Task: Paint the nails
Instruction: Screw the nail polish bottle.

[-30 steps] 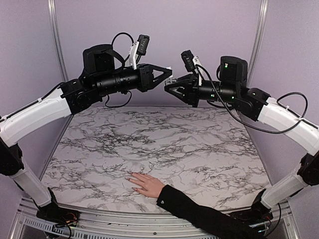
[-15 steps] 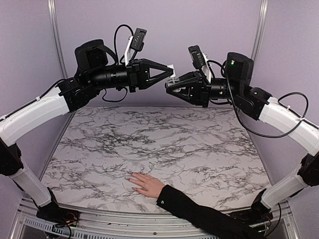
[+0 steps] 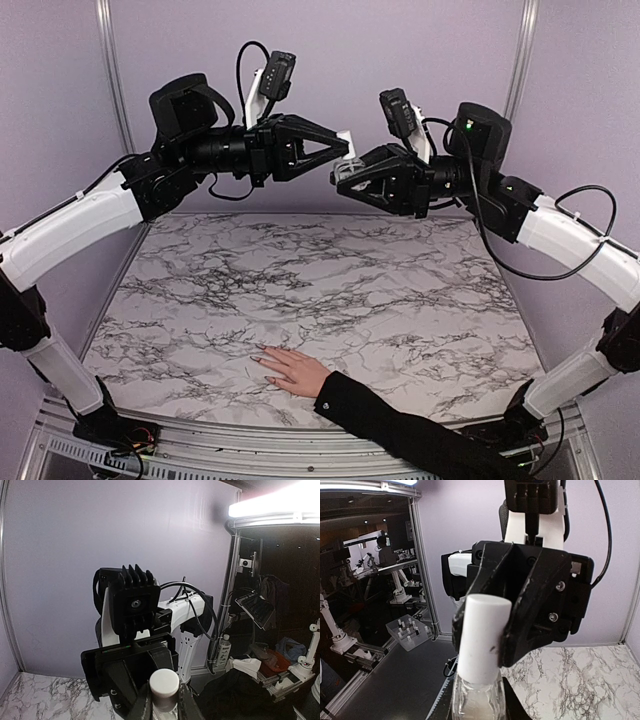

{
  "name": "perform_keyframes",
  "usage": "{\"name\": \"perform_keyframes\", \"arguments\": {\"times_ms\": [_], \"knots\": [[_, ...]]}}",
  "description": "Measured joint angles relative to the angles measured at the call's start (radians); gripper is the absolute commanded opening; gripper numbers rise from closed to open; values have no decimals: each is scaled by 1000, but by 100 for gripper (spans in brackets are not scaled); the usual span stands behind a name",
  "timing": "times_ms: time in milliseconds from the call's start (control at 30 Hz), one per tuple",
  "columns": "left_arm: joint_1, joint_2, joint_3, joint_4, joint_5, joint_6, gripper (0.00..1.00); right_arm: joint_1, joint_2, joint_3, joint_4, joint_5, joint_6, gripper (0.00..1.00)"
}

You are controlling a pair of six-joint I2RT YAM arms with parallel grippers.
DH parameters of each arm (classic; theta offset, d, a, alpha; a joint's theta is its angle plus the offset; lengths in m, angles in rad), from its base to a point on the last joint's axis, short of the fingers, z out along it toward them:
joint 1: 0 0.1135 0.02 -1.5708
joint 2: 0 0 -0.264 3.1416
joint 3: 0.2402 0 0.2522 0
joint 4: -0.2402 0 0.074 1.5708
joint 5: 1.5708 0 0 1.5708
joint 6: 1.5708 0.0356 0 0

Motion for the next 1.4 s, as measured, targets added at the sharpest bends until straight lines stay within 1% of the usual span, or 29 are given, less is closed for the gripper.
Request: {"name": "perform_keyframes", "arguments": {"times_ms": [67, 133, 200, 267, 400, 567, 700, 800, 967, 1133, 1267, 1400], "knots": [[0, 2, 3, -1, 5, -1, 3, 1, 0, 0, 0, -3, -1, 0], [1, 3, 7, -4, 8, -2, 10, 1, 0, 0, 0, -4, -2, 0], [1, 3, 8, -7, 8, -3, 22, 2, 0, 0, 0, -4, -4, 0], [2, 3, 9, -12, 9, -5, 30, 2, 0, 0, 2, -2, -6, 0], [6, -3, 0, -50, 6, -5, 41, -1, -3, 10, 24, 7, -13, 0], [19, -13, -31, -129, -20, 3, 48, -4, -13, 25, 81, 36, -33, 0], [23, -13, -79, -198, -91, 19, 51, -4, -50, 39, 101, 103, -69, 0], [23, -29, -98, -227, -200, 32, 52, -5, -75, 51, 72, 224, -125, 0], [21, -99, -108, -239, -430, 48, 53, -5, -88, 57, -23, 522, -224, 0], [-12, -137, -66, -231, -642, 51, 54, 0, -87, 32, -96, 782, -286, 0], [-64, -118, -28, -214, -768, 43, 55, 22, -78, 8, -125, 938, -313, 0], [-104, -71, 3, -170, -863, 14, 55, 60, -64, -10, -145, 1044, -321, 0]]}}
